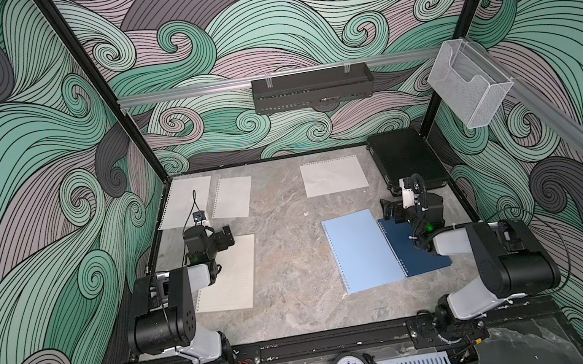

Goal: Tear off pages from different notebooks
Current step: Reset both arms

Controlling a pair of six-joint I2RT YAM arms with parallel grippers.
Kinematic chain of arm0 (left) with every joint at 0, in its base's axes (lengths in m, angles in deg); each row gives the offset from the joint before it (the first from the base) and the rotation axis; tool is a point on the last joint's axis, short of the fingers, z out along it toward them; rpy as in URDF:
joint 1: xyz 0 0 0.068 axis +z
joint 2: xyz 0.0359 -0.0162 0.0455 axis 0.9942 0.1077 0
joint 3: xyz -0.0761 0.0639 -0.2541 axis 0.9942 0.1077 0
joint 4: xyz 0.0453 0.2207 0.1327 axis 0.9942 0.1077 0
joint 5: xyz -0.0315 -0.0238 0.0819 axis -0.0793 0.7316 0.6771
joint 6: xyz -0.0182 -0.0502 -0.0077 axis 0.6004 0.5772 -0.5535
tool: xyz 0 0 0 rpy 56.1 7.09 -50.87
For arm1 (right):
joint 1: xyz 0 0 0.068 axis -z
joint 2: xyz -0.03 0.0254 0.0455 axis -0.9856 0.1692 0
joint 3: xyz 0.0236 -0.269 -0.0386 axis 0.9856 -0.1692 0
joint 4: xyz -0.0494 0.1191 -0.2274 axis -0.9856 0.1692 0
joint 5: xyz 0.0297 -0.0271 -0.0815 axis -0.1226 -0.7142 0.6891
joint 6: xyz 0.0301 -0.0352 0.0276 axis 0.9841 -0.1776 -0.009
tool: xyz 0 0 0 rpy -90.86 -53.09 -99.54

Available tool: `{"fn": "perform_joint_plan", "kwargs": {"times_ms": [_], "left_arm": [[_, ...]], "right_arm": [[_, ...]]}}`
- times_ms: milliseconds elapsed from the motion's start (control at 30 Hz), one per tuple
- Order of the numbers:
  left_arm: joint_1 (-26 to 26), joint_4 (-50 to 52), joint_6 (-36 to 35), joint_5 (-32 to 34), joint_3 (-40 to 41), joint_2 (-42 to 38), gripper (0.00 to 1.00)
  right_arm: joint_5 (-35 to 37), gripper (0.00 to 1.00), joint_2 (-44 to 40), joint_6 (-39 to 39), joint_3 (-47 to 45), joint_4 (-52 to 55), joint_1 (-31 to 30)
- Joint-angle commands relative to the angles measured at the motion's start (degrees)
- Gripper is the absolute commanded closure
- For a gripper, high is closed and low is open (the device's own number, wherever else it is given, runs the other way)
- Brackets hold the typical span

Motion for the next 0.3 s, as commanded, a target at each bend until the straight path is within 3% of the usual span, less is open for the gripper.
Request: {"fn": "perform_joint_plan", "kwargs": {"times_ms": [0, 267], "left_arm": [[-0.42, 0.53, -0.58, 0.22, -1.21, -0.96, 0.02], [-0.42, 0.53, -0.52, 0.2, -1.24, -1.0, 0.02]], "right_arm": [[-1.18, 0.01, -0.36, -1.47, 0.29, -0.52, -0.02], [0.89, 0.01, -0.37, -1.84, -0.02, -1.16, -0.96]]}}
